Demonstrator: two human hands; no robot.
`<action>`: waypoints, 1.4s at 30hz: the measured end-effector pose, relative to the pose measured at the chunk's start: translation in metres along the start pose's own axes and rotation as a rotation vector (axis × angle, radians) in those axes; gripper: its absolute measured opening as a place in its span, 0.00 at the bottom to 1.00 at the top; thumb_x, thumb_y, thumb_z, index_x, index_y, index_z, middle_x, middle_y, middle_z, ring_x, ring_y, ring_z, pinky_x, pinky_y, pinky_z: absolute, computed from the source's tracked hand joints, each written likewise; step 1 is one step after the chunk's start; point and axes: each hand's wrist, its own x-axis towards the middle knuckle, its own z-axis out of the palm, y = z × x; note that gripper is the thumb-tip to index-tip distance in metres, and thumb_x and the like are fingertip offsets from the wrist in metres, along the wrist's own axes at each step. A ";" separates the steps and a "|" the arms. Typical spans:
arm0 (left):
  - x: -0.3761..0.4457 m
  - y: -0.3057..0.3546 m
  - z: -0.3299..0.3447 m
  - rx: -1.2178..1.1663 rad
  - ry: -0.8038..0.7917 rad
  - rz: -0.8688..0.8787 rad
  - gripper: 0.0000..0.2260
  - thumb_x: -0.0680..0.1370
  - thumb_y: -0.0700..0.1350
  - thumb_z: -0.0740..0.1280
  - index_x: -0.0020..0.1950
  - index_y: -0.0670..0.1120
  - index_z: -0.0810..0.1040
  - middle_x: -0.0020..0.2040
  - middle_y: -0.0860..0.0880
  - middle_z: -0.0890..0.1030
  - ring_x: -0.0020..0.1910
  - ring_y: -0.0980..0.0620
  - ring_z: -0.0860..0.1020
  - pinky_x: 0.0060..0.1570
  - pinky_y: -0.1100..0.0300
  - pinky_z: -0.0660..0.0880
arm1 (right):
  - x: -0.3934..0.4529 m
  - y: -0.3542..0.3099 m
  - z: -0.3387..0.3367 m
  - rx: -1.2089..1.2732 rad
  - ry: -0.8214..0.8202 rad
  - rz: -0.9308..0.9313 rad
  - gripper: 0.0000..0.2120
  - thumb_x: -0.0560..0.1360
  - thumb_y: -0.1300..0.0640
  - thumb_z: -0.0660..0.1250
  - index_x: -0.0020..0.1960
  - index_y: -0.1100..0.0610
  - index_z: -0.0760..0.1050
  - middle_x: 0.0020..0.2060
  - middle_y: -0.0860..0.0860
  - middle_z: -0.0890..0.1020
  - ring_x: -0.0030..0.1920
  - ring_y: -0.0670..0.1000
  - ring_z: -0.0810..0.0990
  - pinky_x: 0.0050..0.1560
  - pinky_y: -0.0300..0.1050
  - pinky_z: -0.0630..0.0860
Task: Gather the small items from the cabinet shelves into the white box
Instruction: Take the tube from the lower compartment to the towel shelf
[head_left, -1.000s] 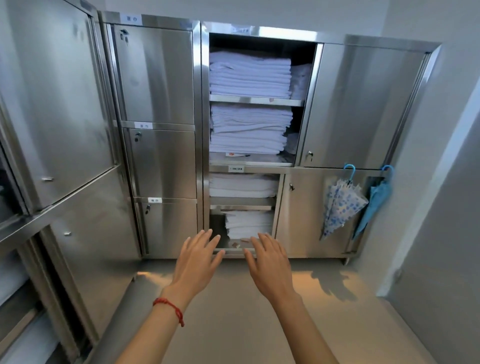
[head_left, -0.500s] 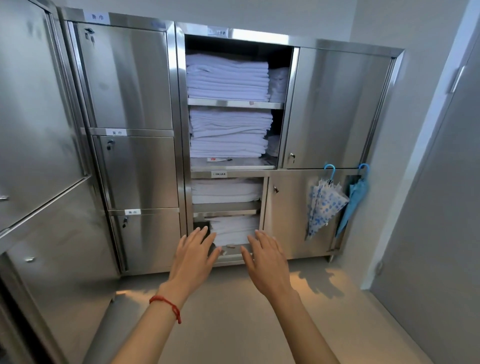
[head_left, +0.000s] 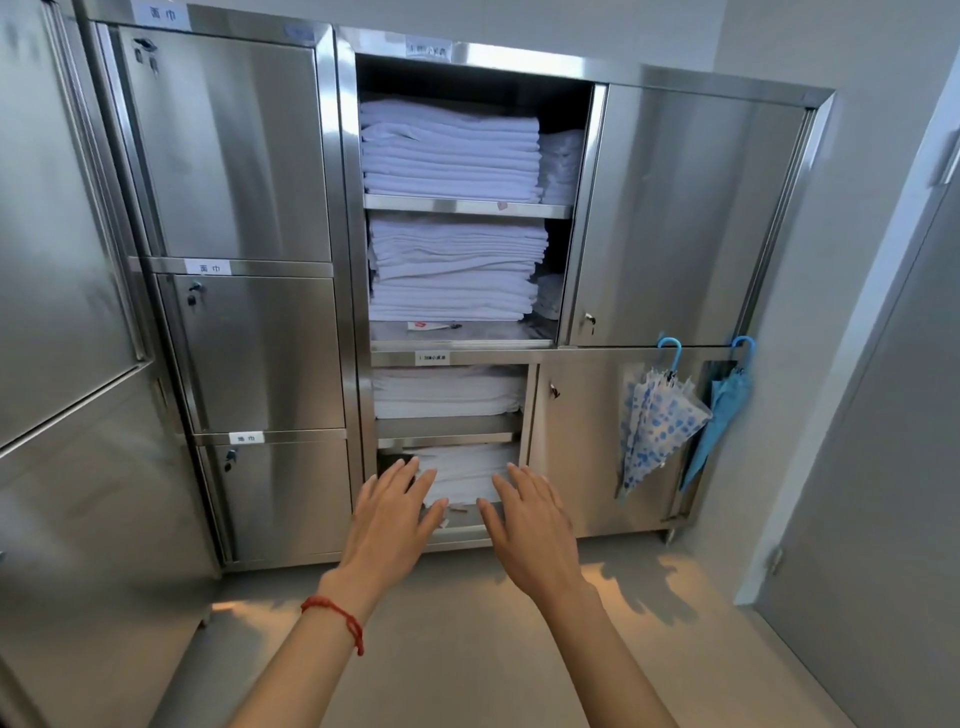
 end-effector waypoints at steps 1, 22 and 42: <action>0.009 0.002 0.006 0.001 -0.007 -0.007 0.23 0.81 0.56 0.53 0.75 0.51 0.60 0.76 0.50 0.59 0.75 0.53 0.54 0.73 0.56 0.48 | 0.008 0.007 0.003 0.004 -0.002 -0.002 0.24 0.82 0.43 0.49 0.73 0.53 0.62 0.73 0.52 0.64 0.74 0.50 0.57 0.73 0.45 0.50; 0.165 0.025 0.078 0.043 -0.036 -0.090 0.23 0.82 0.57 0.51 0.76 0.52 0.57 0.77 0.51 0.56 0.76 0.54 0.52 0.73 0.56 0.47 | 0.155 0.114 0.040 0.013 -0.048 -0.106 0.24 0.82 0.44 0.47 0.74 0.52 0.60 0.74 0.51 0.61 0.75 0.49 0.55 0.73 0.43 0.48; 0.378 -0.079 0.135 0.033 -0.020 -0.010 0.24 0.82 0.57 0.51 0.76 0.51 0.57 0.77 0.50 0.55 0.76 0.53 0.51 0.73 0.55 0.48 | 0.371 0.126 0.127 0.001 0.037 -0.084 0.23 0.82 0.46 0.51 0.72 0.55 0.64 0.72 0.54 0.65 0.74 0.51 0.59 0.73 0.44 0.51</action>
